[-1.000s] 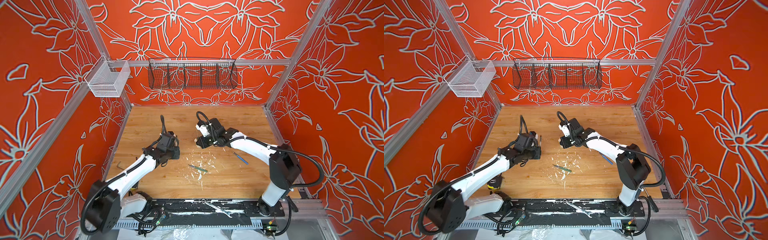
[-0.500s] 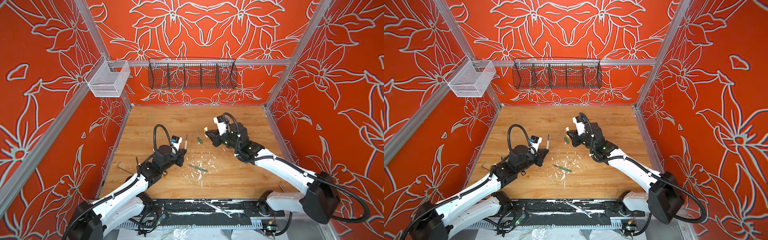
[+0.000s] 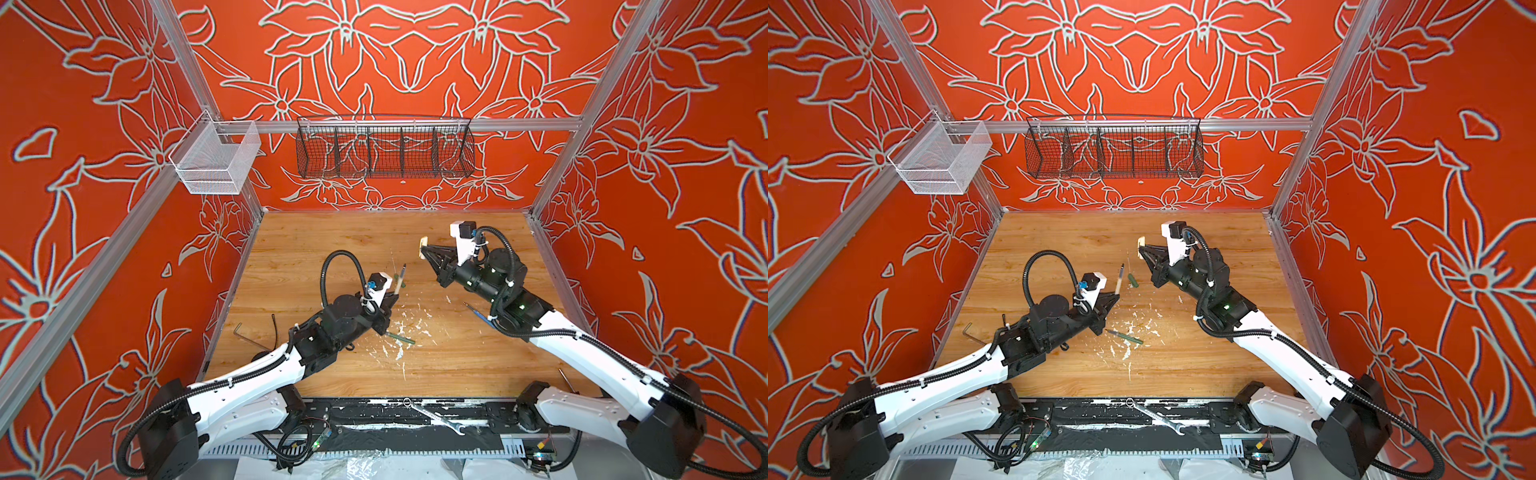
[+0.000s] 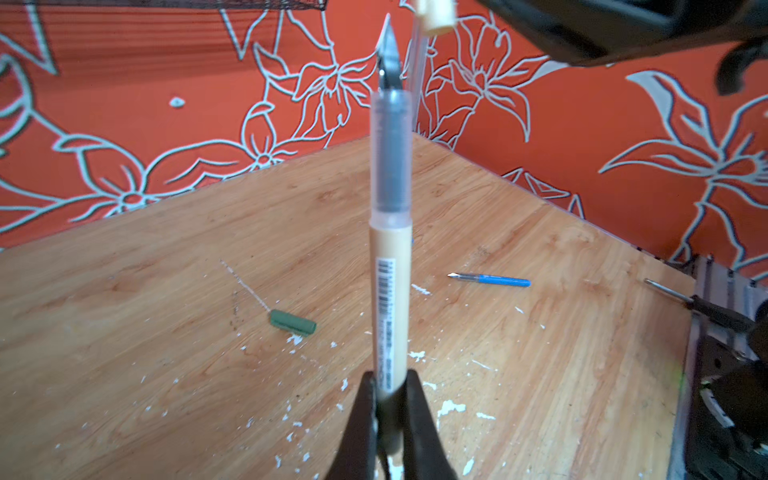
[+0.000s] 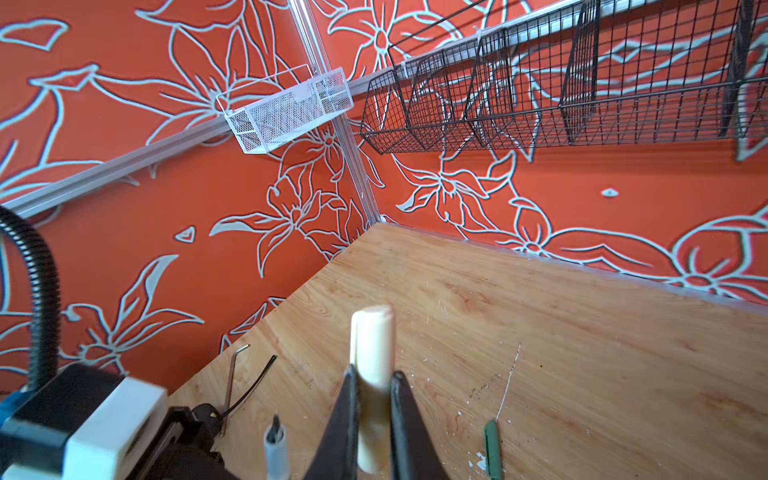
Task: Insert the pens into the pen caps
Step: 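Lift the pen and cap, raising both upright toward each other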
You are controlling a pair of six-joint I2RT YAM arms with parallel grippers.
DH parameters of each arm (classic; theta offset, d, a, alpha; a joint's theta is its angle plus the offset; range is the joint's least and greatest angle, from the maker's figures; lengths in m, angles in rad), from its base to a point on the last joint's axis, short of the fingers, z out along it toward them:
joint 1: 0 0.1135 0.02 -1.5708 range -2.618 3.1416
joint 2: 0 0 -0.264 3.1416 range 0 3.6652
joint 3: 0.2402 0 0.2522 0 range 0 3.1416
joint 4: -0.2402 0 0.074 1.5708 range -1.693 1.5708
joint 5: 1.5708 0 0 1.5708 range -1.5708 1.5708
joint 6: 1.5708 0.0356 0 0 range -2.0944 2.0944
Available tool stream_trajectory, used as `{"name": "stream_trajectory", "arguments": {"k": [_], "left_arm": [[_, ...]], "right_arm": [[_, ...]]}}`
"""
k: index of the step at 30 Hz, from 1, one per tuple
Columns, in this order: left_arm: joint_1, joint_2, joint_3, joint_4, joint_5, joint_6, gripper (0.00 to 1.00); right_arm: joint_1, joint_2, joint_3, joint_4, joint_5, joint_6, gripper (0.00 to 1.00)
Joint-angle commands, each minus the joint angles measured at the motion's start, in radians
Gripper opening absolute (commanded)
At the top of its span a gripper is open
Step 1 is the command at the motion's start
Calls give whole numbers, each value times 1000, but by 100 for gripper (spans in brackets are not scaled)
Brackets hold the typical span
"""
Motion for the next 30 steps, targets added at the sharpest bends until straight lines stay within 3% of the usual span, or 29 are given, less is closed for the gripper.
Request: {"name": "stream_trajectory", "arguments": {"k": [1,5,12,24,30], "left_arm": [[-26,24,9,45,-105,62,0],[-37,38,11,49,-168,65,0],[-43,42,14,57,-173,87,0],[-104,60,6,108,-339,130,0],[-106,63,-1,125,-332,135,0]], "right_arm": [[0,-16,-10,58,-23,6,12],[0,-38,-42,136,-40,21,12],[1,-19,-33,152,-103,34,12],[6,28,-40,255,-147,88,12],[9,60,-41,260,-144,96,12]]}}
